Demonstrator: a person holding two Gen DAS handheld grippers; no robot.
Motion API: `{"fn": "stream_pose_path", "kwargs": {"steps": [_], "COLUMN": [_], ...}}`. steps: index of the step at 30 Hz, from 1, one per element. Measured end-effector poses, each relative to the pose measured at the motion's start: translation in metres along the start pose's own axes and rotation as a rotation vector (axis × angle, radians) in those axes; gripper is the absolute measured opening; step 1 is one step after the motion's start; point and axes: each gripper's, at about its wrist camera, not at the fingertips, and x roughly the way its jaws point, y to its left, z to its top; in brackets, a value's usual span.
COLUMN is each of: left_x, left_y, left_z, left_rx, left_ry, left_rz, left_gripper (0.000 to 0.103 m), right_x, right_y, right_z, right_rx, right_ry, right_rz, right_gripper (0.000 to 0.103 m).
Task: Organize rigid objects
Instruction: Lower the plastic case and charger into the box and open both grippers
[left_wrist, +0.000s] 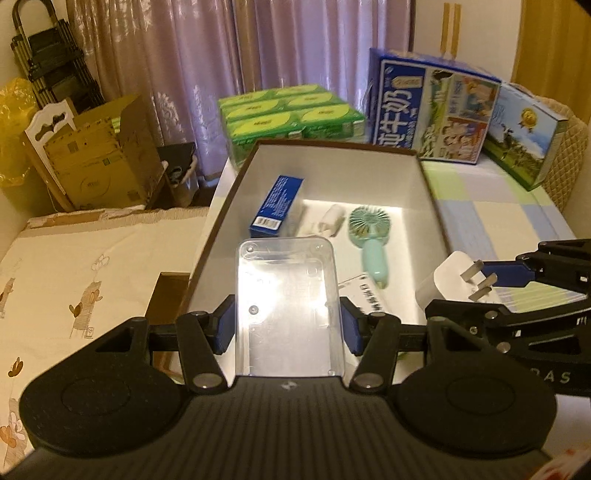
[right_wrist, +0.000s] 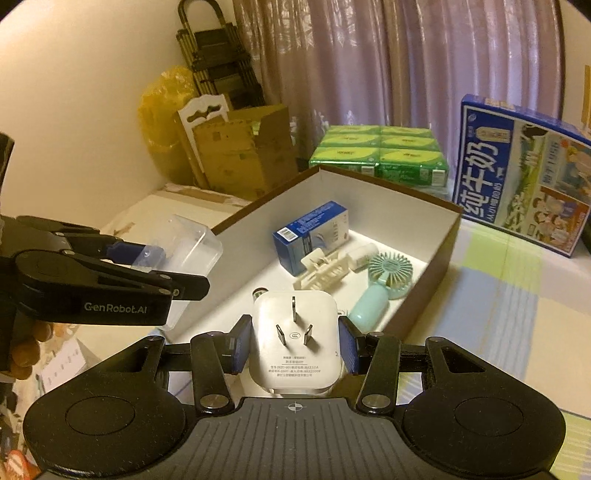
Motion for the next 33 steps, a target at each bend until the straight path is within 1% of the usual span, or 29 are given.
{"fn": "stream_pose_path", "kwargs": {"steps": [8,15,19,21,30,33], "left_x": [0.047,0.078,0.084,0.085,0.088,0.088], "left_y": [0.02,0.026,0.027,0.028,0.035,0.038], "left_z": [0.007,0.001,-0.002,-0.003,-0.001,-0.001], "left_rx": [0.072,0.113,0.134,0.137,0.126,0.121], "left_ry": [0.1,0.181,0.187,0.19,0.199,0.2], "left_rz": [-0.015,-0.046,-0.069,-0.079,-0.098,-0.104], "left_gripper": [0.053,0.053,0.055,0.063,0.064,0.064], "right_x": [0.041,0.056,0.062,0.066,0.082,0.086], "right_y": [0.0,-0.001,-0.002,-0.001,0.006,0.008], "right_z": [0.005,0.002,0.001,0.001,-0.001,0.0], "right_rx": [0.03,0.057,0.064,0.065,0.061,0.049], "right_ry": [0.062,0.098,0.111,0.118,0.153,0.152], "right_rz": [-0.047,-0.075,-0.089,-0.096,-0.094,-0.117], "right_gripper": [0.045,0.045,0.045,0.045,0.045,0.045]}}
